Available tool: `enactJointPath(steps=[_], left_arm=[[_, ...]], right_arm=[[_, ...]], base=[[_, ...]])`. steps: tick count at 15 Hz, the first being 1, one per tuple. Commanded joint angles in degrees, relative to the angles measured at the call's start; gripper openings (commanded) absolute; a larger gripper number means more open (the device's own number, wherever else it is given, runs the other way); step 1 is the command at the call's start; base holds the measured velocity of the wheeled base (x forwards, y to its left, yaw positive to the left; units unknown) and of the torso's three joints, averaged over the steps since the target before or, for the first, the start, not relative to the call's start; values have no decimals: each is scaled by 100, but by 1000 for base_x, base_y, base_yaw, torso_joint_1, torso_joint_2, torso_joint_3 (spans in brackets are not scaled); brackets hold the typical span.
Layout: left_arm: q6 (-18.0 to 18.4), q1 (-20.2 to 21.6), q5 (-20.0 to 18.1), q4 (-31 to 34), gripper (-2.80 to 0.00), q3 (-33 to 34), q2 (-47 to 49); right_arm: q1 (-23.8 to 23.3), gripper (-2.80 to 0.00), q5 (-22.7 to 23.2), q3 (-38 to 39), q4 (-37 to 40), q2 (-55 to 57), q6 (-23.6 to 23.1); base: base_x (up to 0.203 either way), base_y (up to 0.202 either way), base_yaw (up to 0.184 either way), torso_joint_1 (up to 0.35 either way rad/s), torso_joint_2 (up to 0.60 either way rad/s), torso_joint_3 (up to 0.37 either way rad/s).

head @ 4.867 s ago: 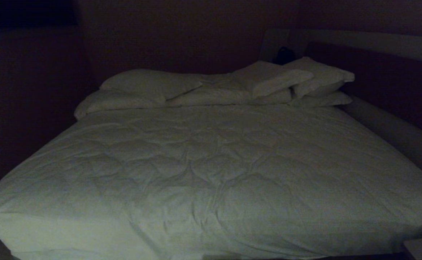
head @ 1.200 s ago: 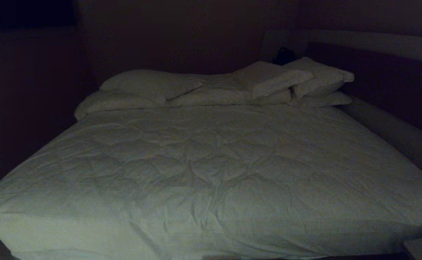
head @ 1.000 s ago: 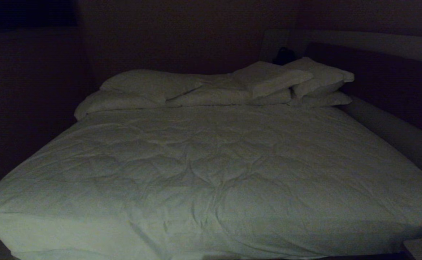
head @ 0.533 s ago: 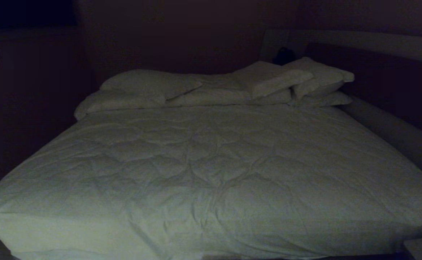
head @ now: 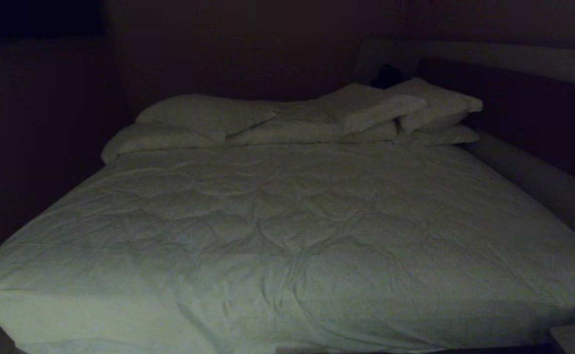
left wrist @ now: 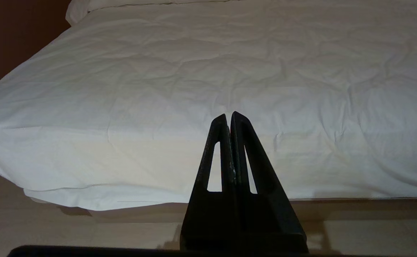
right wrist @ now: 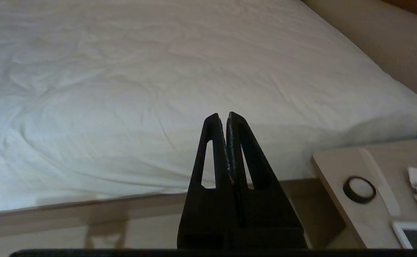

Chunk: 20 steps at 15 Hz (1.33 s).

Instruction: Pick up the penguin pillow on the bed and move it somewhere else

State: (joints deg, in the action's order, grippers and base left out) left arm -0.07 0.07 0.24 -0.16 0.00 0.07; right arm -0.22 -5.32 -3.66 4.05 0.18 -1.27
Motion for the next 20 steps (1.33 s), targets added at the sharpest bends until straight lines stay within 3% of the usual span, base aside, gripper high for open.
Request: enactJointPath(steps=[1, 8, 14, 20], left_arm=[[-1, 1, 2, -2, -280, 0, 1], [-1, 1, 2, -2, -280, 0, 1], [-1, 1, 2, -2, -280, 0, 1], [-1, 1, 2, -2, -280, 0, 1]], right_arm=[[-4, -280, 50, 33, -45, -9, -5], [3, -280, 530, 366, -396, -9, -267], [-2, -280, 514, 366, -387, -18, -234], [-4, -280, 488, 366, -405, -18, 92]], base=[[0, 0, 0, 0, 0, 0], [0, 0, 0, 0, 0, 0], [0, 0, 0, 0, 0, 0], [0, 0, 0, 0, 0, 0]])
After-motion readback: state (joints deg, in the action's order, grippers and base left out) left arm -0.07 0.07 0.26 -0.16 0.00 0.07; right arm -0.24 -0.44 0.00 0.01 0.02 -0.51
